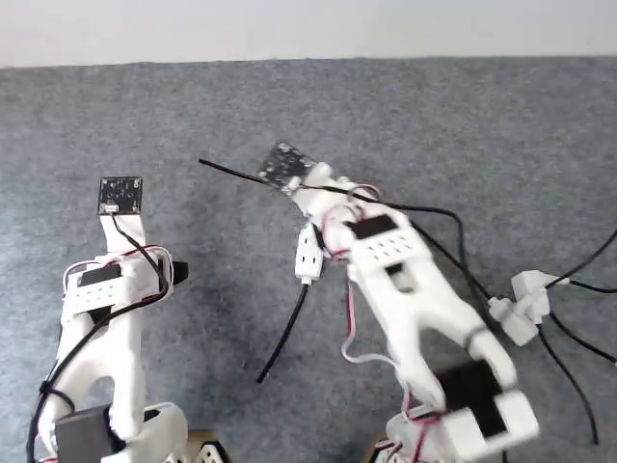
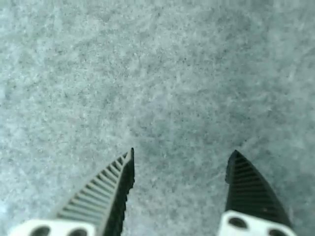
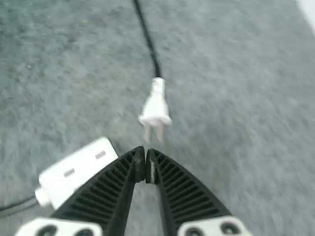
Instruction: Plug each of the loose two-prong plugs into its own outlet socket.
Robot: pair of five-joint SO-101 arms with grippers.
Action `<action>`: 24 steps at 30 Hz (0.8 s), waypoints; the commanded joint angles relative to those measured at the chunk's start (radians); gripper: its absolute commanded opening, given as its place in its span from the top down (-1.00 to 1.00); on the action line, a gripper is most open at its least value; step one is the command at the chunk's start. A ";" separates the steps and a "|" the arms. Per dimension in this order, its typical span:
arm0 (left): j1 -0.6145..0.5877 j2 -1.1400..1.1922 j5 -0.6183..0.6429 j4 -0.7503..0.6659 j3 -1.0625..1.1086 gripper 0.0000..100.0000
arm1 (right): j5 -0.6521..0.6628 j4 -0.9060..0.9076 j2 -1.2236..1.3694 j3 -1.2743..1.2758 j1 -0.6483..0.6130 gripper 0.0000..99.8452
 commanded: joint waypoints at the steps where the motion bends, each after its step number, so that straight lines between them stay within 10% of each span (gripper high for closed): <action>1: -0.006 0.000 -0.009 -0.017 -0.044 0.43 | 0.006 -0.012 0.107 -0.172 -0.012 0.87; 24: -0.005 0.006 -0.009 -0.017 -0.047 0.43 | -0.147 0.122 0.582 -0.632 -0.007 0.79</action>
